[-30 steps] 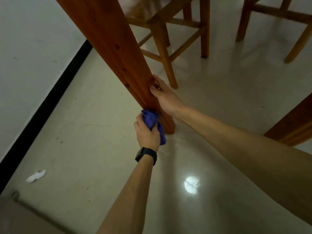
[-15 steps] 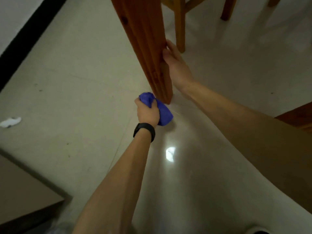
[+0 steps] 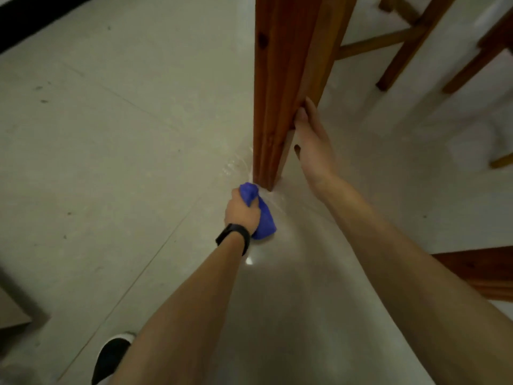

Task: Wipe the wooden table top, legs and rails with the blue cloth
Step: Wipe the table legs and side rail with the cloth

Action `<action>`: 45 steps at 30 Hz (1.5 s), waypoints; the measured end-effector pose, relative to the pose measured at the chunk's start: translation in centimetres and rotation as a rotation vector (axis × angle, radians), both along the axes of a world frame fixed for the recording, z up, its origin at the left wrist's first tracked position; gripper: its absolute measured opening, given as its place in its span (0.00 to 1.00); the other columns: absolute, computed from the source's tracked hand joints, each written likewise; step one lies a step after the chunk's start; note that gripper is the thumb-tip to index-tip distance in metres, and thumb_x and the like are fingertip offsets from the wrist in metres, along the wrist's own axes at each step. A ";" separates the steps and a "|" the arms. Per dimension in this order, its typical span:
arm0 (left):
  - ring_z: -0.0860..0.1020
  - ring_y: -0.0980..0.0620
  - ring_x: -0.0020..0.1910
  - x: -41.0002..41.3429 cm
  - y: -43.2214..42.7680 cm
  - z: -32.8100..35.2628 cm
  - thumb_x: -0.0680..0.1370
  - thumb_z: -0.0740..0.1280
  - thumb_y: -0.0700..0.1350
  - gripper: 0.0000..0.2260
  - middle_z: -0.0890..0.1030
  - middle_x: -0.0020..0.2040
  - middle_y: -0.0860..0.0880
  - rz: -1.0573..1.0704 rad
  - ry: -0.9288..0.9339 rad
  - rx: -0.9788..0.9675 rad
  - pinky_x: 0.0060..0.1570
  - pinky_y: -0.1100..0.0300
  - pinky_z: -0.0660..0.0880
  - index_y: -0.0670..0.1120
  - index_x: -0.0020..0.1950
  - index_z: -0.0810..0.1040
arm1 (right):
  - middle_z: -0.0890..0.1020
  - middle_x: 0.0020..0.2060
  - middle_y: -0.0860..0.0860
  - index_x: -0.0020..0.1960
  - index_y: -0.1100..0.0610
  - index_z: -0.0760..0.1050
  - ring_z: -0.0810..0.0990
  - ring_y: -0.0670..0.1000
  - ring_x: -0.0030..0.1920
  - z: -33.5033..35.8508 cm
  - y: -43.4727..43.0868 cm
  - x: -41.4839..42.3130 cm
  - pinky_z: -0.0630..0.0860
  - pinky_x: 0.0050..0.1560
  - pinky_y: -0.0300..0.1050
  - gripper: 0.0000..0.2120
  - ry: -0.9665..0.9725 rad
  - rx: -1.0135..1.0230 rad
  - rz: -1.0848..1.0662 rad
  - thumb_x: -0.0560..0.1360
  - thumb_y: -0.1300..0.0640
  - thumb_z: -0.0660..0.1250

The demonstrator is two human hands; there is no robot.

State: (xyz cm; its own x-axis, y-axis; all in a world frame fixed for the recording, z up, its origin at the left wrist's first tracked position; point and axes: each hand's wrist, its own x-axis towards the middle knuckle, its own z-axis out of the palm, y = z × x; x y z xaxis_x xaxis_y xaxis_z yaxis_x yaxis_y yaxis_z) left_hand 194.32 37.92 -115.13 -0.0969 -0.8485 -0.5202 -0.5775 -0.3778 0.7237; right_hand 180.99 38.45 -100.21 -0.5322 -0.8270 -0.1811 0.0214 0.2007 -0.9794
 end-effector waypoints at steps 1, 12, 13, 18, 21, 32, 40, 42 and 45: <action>0.76 0.41 0.60 0.2 -0.1 0.4 0.80 0.65 0.48 0.19 0.77 0.61 0.42 0.107 0.064 0.028 0.60 0.54 0.71 0.47 0.70 0.68 | 0.72 0.62 0.34 0.76 0.41 0.59 0.72 0.32 0.55 -0.4 0.2 -0.3 0.68 0.66 0.41 0.22 0.041 0.016 0.008 0.83 0.43 0.54; 0.78 0.41 0.54 -3.9 -4.7 3.9 0.79 0.61 0.37 0.08 0.77 0.50 0.42 0.496 0.450 0.281 0.57 0.48 0.75 0.44 0.54 0.77 | 0.76 0.54 0.30 0.68 0.38 0.65 0.76 0.27 0.51 -0.5 -0.1 -0.1 0.73 0.57 0.39 0.14 -0.058 0.023 -0.021 0.83 0.49 0.56; 0.78 0.40 0.54 -3.6 -4.6 4.3 0.78 0.61 0.35 0.08 0.77 0.50 0.42 0.555 0.561 0.296 0.58 0.46 0.76 0.45 0.51 0.76 | 0.77 0.53 0.29 0.67 0.38 0.66 0.76 0.27 0.50 -0.3 -0.1 0.1 0.73 0.54 0.38 0.14 -0.071 0.022 -0.023 0.84 0.50 0.55; 0.79 0.47 0.45 -2.7 -4.8 10.1 0.78 0.65 0.35 0.10 0.79 0.51 0.43 0.536 0.784 0.216 0.49 0.49 0.78 0.47 0.55 0.73 | 0.80 0.53 0.31 0.58 0.33 0.71 0.78 0.34 0.54 0.5 -0.3 0.5 0.71 0.63 0.49 0.09 0.002 0.038 -0.060 0.82 0.45 0.56; 0.81 0.47 0.49 -2.5 -4.6 15.0 0.75 0.68 0.37 0.11 0.82 0.51 0.47 0.454 0.800 0.045 0.55 0.45 0.79 0.52 0.52 0.76 | 0.79 0.59 0.36 0.66 0.38 0.71 0.77 0.39 0.60 2.6 -0.4 0.5 0.71 0.68 0.54 0.16 0.097 0.002 -0.078 0.80 0.40 0.56; 0.79 0.53 0.45 -3.5 -5.1 31.8 0.76 0.69 0.45 0.07 0.79 0.48 0.50 0.328 0.911 -0.690 0.49 0.56 0.78 0.53 0.52 0.75 | 0.73 0.61 0.31 0.74 0.41 0.60 0.74 0.33 0.62 15.8 0.2 1.7 0.75 0.56 0.33 0.21 0.367 -0.434 -0.095 0.82 0.48 0.58; 0.80 0.54 0.45 -2.2 -10.4 36.8 0.74 0.70 0.43 0.07 0.82 0.44 0.54 0.062 0.957 -0.757 0.50 0.52 0.79 0.54 0.49 0.78 | 0.60 0.76 0.45 0.79 0.43 0.43 0.61 0.37 0.73 22.1 -1.3 3.2 0.62 0.67 0.29 0.41 0.832 -0.374 -0.195 0.77 0.43 0.67; 0.81 0.52 0.47 -1.7 -11.6 37.7 0.75 0.71 0.42 0.09 0.82 0.46 0.53 -0.028 0.968 -0.742 0.52 0.50 0.80 0.56 0.50 0.78 | 0.49 0.79 0.51 0.80 0.51 0.40 0.46 0.40 0.76 23.4 -2.1 3.7 0.54 0.73 0.35 0.46 1.145 -0.344 -0.357 0.76 0.43 0.68; 0.81 0.54 0.49 -1.3 -12.9 38.0 0.76 0.71 0.44 0.10 0.82 0.49 0.53 0.002 0.966 -0.679 0.54 0.48 0.79 0.56 0.52 0.76 | 0.45 0.79 0.58 0.79 0.60 0.39 0.44 0.49 0.78 23.9 -3.1 4.6 0.53 0.77 0.47 0.48 1.389 -0.319 -0.494 0.75 0.46 0.69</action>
State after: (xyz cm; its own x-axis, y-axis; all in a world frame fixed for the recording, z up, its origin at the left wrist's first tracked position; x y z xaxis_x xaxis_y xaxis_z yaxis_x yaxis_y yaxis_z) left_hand 193.03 24.98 -77.14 -0.2010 -0.9236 0.3266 0.3203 0.2531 0.9129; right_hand 185.64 35.39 -76.30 -0.3531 -0.4248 0.8336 -0.9325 0.2315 -0.2771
